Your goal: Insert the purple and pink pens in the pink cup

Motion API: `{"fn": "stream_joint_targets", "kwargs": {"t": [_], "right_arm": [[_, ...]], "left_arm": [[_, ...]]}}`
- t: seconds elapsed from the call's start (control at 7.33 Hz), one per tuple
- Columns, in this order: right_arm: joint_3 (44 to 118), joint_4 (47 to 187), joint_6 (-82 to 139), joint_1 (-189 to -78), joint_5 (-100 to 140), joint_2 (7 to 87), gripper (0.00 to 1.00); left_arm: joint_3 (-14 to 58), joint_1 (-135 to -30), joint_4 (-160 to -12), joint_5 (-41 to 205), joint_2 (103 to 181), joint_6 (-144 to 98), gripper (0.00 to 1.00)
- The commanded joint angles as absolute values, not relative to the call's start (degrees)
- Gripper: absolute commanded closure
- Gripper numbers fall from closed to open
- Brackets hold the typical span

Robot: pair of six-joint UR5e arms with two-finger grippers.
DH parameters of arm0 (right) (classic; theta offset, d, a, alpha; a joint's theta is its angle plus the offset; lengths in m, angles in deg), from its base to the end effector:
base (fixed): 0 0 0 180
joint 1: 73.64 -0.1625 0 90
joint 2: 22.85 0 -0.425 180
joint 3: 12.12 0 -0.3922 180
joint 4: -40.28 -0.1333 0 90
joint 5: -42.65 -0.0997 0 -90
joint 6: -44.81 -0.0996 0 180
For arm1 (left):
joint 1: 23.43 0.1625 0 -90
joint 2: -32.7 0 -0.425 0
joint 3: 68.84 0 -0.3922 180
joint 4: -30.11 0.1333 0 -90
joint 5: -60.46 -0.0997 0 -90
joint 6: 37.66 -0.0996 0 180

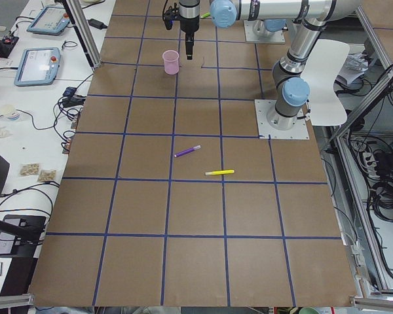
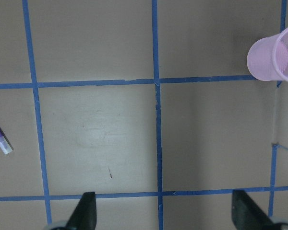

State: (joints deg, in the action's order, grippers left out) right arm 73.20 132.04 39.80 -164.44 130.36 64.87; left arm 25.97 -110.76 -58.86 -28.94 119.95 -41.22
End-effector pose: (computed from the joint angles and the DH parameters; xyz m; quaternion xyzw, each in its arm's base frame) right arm 0.1445 -0.5135 0.5116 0.0360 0.9985 -0.0352 0.0218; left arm -0.1123 -0.4752 0.4715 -0.0077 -0.9999 -0.0087 0.0057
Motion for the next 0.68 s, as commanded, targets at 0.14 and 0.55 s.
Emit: {"fn": "stream_joint_targets", "kwargs": {"t": [0.14, 0.55], "right_arm": [[73.22, 132.04, 39.8, -164.44, 130.36, 64.87, 0.0], [73.22, 132.04, 39.97, -164.44, 130.36, 64.69, 0.0]], "left_arm": [[26.0, -110.62, -59.18, -28.67, 119.98, -41.18, 0.0], [26.43, -110.62, -59.27, -29.37, 120.24, -41.18, 0.0]]}}
